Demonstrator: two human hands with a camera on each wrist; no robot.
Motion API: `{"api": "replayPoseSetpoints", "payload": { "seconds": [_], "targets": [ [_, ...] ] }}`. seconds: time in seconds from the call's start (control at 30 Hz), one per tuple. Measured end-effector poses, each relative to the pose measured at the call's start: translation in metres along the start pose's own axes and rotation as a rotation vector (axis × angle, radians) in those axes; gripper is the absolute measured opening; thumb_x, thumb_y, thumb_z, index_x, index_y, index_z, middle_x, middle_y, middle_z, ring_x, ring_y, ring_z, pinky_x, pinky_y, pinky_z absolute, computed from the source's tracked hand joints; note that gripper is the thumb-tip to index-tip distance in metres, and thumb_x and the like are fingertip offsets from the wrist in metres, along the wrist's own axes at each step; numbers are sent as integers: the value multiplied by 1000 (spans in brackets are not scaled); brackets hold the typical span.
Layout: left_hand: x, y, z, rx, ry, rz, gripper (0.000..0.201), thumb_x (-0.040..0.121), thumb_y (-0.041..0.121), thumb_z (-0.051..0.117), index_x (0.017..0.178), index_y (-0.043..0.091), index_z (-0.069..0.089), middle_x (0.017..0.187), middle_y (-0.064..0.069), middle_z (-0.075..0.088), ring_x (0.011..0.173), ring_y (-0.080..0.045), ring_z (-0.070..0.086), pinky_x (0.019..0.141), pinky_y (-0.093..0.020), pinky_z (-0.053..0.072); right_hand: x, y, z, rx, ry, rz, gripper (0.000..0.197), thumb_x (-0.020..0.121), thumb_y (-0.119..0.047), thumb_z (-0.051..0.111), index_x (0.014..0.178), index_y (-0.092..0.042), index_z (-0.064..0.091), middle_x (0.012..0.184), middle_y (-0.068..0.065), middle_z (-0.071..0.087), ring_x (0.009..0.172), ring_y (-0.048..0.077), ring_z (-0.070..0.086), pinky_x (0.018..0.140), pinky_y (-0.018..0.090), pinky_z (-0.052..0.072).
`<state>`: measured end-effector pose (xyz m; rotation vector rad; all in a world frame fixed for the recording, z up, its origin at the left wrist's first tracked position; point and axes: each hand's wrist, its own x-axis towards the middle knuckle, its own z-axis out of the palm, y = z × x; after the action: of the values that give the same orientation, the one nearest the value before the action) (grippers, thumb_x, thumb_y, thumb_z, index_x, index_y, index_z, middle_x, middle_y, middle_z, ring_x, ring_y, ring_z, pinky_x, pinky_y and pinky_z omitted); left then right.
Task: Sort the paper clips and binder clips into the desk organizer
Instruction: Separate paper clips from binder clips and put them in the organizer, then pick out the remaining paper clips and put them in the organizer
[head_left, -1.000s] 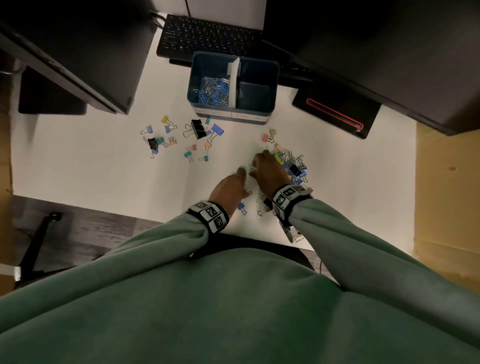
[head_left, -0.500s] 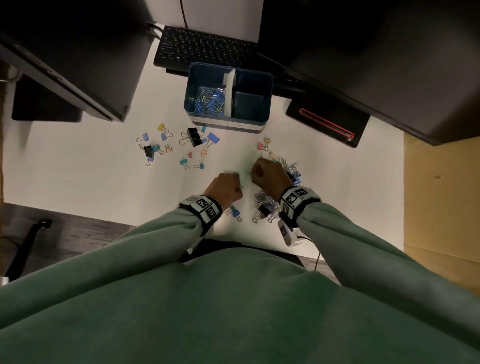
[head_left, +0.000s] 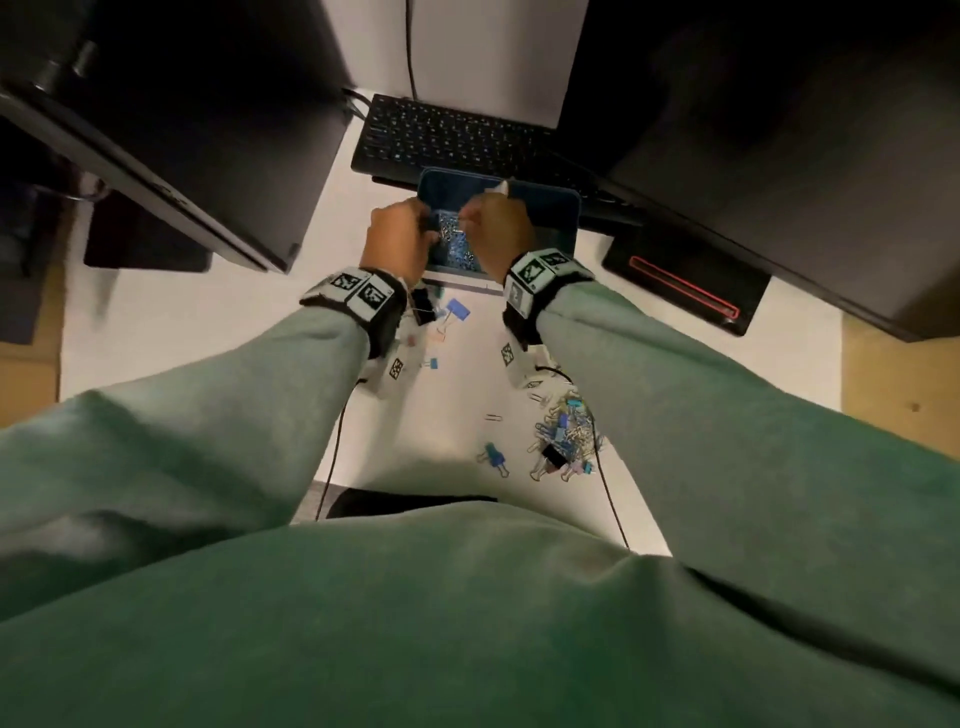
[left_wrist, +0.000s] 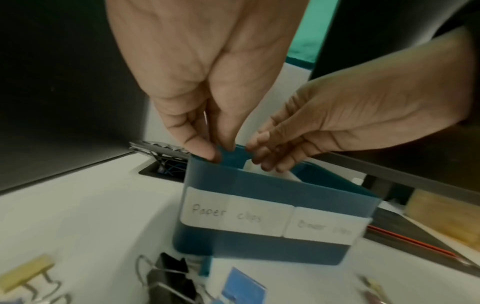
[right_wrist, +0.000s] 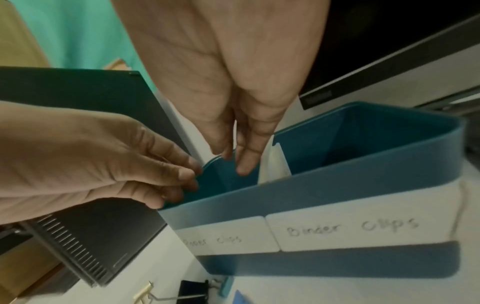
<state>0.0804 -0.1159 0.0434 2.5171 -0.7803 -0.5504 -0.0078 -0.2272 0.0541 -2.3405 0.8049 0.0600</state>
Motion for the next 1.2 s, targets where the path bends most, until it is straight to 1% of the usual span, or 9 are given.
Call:
{"api": "replayPoseSetpoints", "payload": {
  "seconds": [0.13,0.2,0.3,0.37,0.5,0.67,0.87,1.0,1.2],
  "targets": [
    [-59,7,18,-62,135,237,17,85,5,57,101,12,57,105,-7,52,85,-17,53,77,-28,44,-63,37,-15,81,119,-153,16,95,-11,50,96,-6,66,95,8,61,83,19,58,73,30,47],
    [-97,4,44,27,-153,334,9,88,20,60,91,15,53,94,-2,51,79,-20,54,70,-30,45,-106,73,-11,39,35,-136,10,94,-20,55,92,-13,62,95,7,62,83,22,60,72,32,49],
    [-146,-7,87,284,-681,416,31,84,41,64,96,16,51,97,-2,50,84,-23,56,72,-33,46,-172,117,7,-118,-217,-53,20,89,-34,63,97,-17,57,99,4,61,85,24,60,68,29,44],
    [-164,-18,109,411,-793,497,38,83,43,65,104,14,52,105,-5,48,90,-24,55,76,-35,47,-210,133,24,-205,-327,-40,34,85,-37,68,109,-16,55,110,6,59,95,28,60,70,31,44],
    [-161,-38,116,345,-685,549,37,90,35,54,113,7,57,114,-16,52,98,-34,58,79,-40,52,-246,148,50,-217,-361,-21,34,90,-34,62,117,-14,57,118,10,55,103,32,58,73,41,52],
    [-144,-32,111,356,-442,674,29,75,12,71,100,5,59,98,-20,54,81,-37,56,68,-37,50,-260,154,51,-165,-320,21,27,95,-26,53,119,-15,56,122,7,54,105,31,59,78,42,52],
    [-165,39,148,338,-527,772,34,86,31,63,114,14,54,107,-7,54,94,-24,54,77,-31,40,-271,173,30,-160,-182,82,25,95,-36,54,113,-21,60,111,2,62,91,25,63,72,35,52],
    [-167,44,155,385,-528,730,28,89,22,59,114,11,54,113,-8,56,101,-24,55,86,-33,43,-271,201,11,-189,-50,170,19,93,-25,59,109,-17,64,103,4,61,90,26,62,67,34,49],
    [-161,35,153,297,-545,665,15,88,16,56,102,11,59,101,-8,57,88,-23,56,75,-27,42,-262,187,21,-242,-56,56,25,91,-19,59,115,-13,60,114,9,57,99,30,59,72,42,55]
  ]
}}
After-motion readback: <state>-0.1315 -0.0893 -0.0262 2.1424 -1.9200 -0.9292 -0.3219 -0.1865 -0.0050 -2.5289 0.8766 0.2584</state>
